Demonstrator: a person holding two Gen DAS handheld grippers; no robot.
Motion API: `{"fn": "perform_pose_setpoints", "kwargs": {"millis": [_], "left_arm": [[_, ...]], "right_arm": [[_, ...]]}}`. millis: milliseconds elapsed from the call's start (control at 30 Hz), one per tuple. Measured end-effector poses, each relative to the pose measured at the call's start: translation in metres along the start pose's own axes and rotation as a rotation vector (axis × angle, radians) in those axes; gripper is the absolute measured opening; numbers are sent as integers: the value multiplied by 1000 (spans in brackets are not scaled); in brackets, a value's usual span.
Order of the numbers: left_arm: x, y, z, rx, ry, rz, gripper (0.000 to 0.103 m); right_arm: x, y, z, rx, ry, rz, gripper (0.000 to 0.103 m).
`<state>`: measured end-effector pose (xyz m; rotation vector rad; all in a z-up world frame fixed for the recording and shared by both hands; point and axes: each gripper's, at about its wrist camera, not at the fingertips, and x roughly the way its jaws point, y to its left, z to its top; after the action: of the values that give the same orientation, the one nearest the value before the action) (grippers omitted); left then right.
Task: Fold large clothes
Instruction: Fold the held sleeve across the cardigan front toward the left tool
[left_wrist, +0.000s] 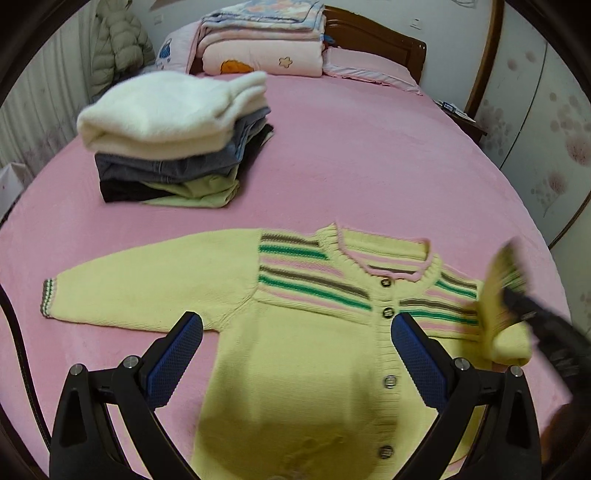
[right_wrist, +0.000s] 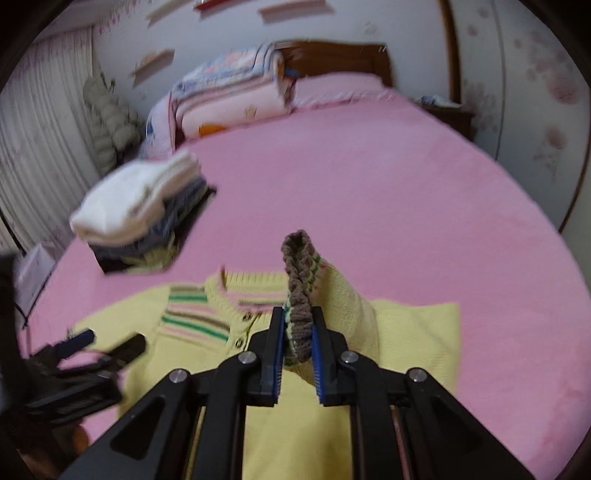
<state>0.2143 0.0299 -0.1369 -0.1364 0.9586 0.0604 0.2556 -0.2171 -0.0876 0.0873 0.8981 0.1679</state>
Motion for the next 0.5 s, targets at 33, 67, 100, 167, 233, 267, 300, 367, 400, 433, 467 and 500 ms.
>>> {"fn": "perform_pose_setpoints", "kwargs": {"millis": [33, 67, 100, 167, 233, 267, 300, 367, 400, 433, 467, 500], "left_arm": [[3, 2, -1, 1, 3, -6, 101], [6, 3, -2, 5, 9, -11, 101], [9, 4, -4, 12, 16, -15, 101], [13, 2, -7, 22, 23, -29, 101], [15, -1, -9, 30, 28, -58, 101], [16, -2, -9, 33, 30, -78, 101], [19, -5, -10, 34, 39, -103, 101], [24, -10, -10, 33, 57, -149, 101], [28, -15, -11, 28, 74, -183, 101], [31, -18, -12, 25, 91, -214, 101], [34, -22, -14, 24, 104, -241, 99], [38, -27, -15, 25, 119, -272, 97]], "right_arm": [[16, 2, -6, 4, 38, -3, 16], [30, 2, -12, 15, 77, 13, 16], [42, 4, -17, 24, 111, 34, 16], [58, 6, -26, 36, 161, 55, 20], [60, 2, -35, 65, 191, 64, 33], [55, -1, -37, 76, 185, 70, 35], [51, -2, -36, 80, 180, 71, 38], [38, -7, -37, 93, 169, 66, 45], [27, -13, -39, 103, 149, 66, 45], [20, -16, -39, 107, 136, 63, 45], [9, -22, -41, 113, 119, 54, 45], [5, -24, -41, 119, 111, 46, 45]]}}
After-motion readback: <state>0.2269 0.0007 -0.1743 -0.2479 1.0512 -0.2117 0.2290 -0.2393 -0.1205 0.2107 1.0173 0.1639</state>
